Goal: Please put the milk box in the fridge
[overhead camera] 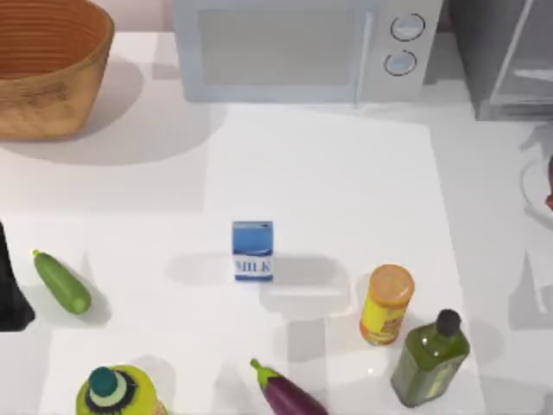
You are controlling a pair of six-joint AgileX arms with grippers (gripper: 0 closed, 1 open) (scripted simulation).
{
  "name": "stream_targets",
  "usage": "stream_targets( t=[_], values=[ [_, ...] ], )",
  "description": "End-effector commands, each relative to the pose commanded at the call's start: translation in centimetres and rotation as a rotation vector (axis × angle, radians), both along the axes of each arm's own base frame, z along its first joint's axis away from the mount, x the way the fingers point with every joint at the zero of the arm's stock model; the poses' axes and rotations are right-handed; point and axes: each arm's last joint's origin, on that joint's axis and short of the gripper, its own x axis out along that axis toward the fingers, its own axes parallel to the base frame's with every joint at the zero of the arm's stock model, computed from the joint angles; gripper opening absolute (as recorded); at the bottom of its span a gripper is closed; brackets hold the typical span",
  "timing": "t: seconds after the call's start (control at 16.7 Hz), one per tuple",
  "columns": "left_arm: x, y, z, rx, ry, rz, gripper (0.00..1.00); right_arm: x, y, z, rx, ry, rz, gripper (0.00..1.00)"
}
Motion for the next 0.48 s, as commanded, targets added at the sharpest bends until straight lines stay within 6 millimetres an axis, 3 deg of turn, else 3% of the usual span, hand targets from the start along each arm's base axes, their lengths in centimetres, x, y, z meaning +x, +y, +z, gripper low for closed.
stream_targets(
  t=[0.24, 0.48],
  values=[
    [0.0, 0.0, 0.0, 0.0, 0.0, 0.0, 1.0, 0.0, 0.2, 0.6, 0.016, 0.002, 0.012, 1.0],
    [0.0, 0.0, 0.0, 0.0, 0.0, 0.0, 1.0, 0.6, 1.7, 4.5, 0.089, -0.004, 0.057, 1.0]
  ],
)
